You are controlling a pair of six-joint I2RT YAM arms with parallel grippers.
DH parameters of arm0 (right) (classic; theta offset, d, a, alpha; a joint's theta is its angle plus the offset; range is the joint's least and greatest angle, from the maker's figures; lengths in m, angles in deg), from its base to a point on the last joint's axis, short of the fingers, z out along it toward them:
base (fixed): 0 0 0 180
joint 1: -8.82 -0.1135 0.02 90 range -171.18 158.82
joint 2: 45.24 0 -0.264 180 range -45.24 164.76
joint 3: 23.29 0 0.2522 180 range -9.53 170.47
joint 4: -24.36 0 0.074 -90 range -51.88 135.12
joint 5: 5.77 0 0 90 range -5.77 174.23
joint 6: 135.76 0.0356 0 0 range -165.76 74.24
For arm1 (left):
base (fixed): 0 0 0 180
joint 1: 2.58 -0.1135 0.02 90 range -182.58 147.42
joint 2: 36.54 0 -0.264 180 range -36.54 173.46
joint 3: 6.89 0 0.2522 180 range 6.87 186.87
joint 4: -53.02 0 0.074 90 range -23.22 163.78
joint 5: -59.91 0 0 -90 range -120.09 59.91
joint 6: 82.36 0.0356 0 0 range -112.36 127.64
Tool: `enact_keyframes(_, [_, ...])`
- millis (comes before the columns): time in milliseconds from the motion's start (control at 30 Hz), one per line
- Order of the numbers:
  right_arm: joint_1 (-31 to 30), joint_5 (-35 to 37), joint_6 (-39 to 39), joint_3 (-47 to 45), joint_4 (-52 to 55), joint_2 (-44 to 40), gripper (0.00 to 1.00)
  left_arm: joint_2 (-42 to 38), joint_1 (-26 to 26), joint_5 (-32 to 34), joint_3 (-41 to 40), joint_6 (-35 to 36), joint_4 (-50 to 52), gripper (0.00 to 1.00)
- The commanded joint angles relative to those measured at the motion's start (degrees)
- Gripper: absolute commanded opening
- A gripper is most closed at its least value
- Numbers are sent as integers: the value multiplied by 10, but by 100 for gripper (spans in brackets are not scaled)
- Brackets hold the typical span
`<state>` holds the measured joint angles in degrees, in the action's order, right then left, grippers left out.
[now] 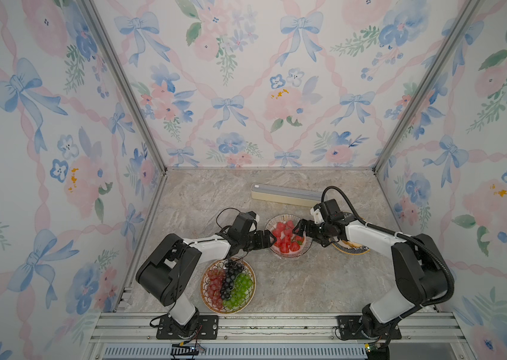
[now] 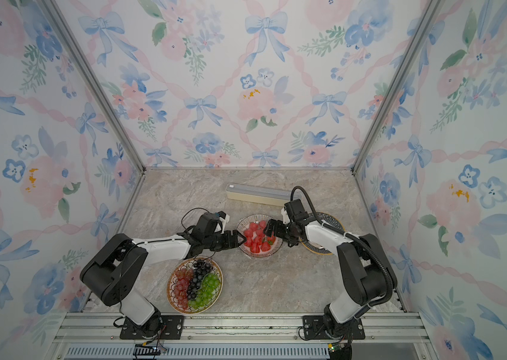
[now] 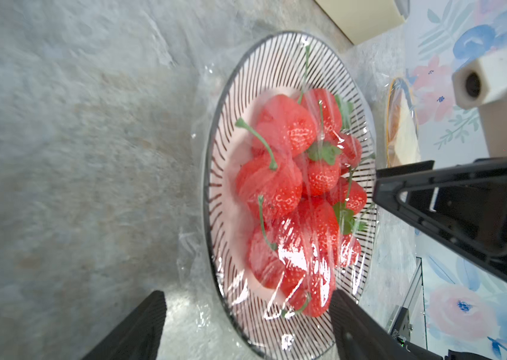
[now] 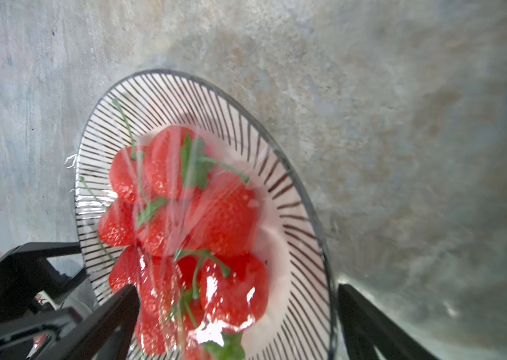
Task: Wrap the plate with plastic wrap
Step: Cover the plate with plastic wrap.
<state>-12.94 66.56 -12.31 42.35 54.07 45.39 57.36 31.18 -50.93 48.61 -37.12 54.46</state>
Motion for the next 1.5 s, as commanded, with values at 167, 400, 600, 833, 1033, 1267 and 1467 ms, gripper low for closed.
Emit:
enact_keyframes(167, [-23, -3, 66, -68, 0, -59, 98, 33, 28, -45, 22, 16, -4, 85])
enact_keyframes(400, [-41, -18, 88, -50, -32, -34, 97, 46, 57, -57, 59, 12, -8, 84])
enact_keyframes(600, [-39, -19, 76, 1, -35, 17, 97, 42, 66, -49, 54, 10, -8, 84])
enact_keyframes(833, [-21, 34, 50, 13, 3, 19, 97, 16, 41, 2, 6, 13, -7, 85])
enact_keyframes(1033, [-21, 51, 60, -41, 35, -48, 97, -34, 9, 55, 7, 56, 40, 85])
enact_keyframes(1267, [-62, 35, 181, -129, -57, -113, 97, 25, -45, 20, 77, 103, 41, 86])
enact_keyframes(1467, [-88, 44, 242, -147, -127, -103, 97, 118, -49, -13, 166, 129, 40, 85])
